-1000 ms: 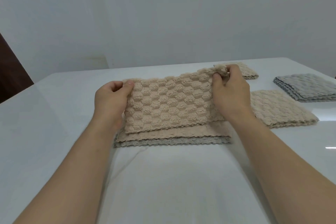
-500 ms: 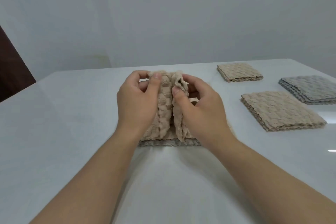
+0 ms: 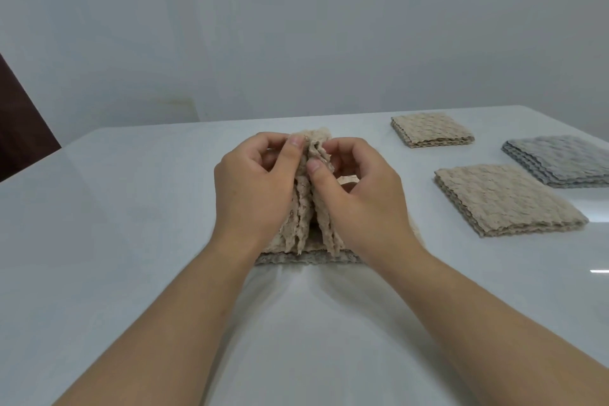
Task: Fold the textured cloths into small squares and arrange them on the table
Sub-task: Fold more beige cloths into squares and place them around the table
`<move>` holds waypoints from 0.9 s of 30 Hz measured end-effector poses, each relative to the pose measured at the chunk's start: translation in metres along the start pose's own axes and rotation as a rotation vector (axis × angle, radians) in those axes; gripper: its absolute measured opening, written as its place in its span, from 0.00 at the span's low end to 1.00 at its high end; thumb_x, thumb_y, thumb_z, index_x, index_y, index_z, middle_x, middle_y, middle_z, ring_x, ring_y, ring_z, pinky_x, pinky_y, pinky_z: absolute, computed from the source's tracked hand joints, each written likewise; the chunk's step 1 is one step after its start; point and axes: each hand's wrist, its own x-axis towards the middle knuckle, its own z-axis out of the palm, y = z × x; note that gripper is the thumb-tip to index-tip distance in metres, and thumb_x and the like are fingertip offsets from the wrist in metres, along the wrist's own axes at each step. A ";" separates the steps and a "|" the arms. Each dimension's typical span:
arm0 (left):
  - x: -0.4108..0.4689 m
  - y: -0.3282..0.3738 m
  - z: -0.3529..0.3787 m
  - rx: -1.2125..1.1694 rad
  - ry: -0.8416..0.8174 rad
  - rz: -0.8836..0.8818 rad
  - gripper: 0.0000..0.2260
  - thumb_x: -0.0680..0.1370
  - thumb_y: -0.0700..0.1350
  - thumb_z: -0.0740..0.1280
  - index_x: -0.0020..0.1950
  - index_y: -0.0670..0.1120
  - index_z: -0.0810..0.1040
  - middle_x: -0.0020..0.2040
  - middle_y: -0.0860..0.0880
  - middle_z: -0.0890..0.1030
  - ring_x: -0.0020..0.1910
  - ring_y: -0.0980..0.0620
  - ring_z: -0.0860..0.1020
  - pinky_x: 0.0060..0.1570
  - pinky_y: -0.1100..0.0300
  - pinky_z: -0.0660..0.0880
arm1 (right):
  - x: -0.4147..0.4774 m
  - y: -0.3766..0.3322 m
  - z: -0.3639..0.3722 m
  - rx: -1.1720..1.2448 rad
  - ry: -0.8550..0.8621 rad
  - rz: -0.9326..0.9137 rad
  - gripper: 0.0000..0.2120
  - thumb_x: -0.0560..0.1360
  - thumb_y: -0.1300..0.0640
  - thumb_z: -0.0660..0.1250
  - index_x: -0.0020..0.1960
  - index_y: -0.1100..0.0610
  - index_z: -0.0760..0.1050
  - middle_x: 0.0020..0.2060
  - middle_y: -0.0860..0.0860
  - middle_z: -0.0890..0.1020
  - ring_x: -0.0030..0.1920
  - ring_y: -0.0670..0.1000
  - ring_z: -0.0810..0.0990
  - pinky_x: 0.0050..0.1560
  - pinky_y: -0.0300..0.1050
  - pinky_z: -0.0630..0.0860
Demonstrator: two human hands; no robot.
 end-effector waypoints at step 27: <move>-0.002 -0.003 0.000 -0.031 -0.092 0.064 0.11 0.82 0.48 0.69 0.63 0.56 0.82 0.46 0.55 0.84 0.31 0.62 0.78 0.37 0.69 0.73 | 0.000 -0.003 -0.002 0.056 -0.024 0.056 0.12 0.82 0.58 0.61 0.55 0.42 0.76 0.39 0.45 0.83 0.39 0.46 0.81 0.44 0.52 0.79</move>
